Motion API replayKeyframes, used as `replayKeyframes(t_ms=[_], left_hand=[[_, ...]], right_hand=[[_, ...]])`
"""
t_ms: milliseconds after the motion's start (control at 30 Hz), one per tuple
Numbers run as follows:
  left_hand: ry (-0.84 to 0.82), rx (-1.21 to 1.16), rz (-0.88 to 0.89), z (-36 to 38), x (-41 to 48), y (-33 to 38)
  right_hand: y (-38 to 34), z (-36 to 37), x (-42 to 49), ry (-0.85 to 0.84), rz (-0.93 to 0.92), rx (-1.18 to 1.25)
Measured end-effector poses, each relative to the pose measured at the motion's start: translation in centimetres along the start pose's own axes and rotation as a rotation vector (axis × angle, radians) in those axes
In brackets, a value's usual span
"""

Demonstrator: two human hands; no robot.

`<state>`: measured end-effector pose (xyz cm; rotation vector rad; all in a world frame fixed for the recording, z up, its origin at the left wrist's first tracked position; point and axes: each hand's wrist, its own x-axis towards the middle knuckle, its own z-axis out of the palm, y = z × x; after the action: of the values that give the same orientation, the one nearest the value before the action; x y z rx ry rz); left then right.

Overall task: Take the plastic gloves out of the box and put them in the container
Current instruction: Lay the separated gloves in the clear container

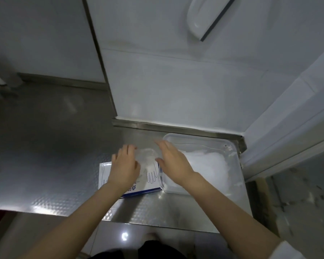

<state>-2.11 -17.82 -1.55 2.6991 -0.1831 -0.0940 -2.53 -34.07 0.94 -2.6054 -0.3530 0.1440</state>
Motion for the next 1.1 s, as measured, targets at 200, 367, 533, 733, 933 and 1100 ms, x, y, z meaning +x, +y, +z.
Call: replayKeyframes(t_ms=[200,367,533,733,933,1100], left_hand=[[-0.238,0.065,-0.094,1.9,-0.6,-3.8],[-0.228,0.097,-0.094,2.8,-0.4,-4.3],[-0.214,0.133,-0.080,3.2,-0.5,-4.6],[-0.228,0.168,-0.083,3.4,-0.6,-4.6],[-0.285,-0.095,-0.088,2.0,-0.1,-4.3],[0.034,-0.427,-0.035,-2.0,0.8,-2.1]], right_hand=[[-1.7,0.8,3.0,-0.128,0.020,-0.223],[-2.2,1.3,3.1,-0.112,0.062,-0.245],[-1.7,0.8,2.9,-0.053,0.112,-0.110],[-2.5,-3.3,3.2,0.326,0.147,0.190],[-2.2,-9.4,2.7,0.349,0.020,0.019],[-0.8,-9.5,0.2,0.202,0.031,-0.057]])
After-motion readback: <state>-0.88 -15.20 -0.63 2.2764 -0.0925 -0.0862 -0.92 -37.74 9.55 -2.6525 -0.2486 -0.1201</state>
